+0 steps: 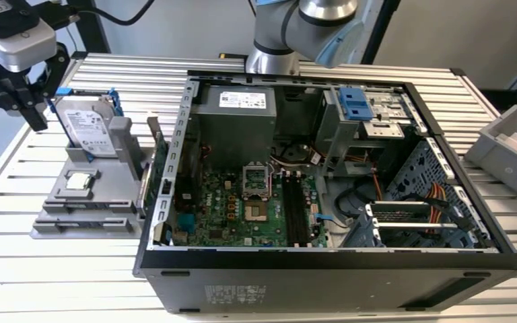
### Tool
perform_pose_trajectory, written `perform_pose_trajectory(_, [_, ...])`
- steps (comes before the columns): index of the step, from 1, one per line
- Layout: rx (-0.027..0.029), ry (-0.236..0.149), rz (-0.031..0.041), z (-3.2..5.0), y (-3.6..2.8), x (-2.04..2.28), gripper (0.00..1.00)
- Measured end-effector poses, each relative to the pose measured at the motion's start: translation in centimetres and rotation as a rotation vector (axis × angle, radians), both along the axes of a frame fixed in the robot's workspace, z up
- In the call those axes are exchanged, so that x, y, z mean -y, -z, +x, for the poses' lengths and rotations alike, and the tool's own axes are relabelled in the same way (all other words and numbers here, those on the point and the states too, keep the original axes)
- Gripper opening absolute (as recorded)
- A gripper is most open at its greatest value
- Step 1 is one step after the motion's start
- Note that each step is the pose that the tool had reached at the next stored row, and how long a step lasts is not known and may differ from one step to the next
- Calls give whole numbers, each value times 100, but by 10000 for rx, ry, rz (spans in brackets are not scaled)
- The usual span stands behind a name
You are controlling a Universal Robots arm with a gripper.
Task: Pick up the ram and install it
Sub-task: 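Pick up the ram and move it above insertion slot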
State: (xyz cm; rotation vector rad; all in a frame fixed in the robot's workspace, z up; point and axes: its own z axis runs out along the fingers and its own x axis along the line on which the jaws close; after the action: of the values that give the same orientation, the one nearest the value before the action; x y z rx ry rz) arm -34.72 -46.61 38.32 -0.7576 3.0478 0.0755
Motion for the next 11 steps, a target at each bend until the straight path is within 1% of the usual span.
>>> perform_pose_trajectory(6, [-1,-598,-5,0,0,-1,0])
perform_pose_trajectory(7, [-1,-1031,-9,1,0,-2,0])
perform_pose_trajectory(11, [0,-1423,-12,1,0,-3,0])
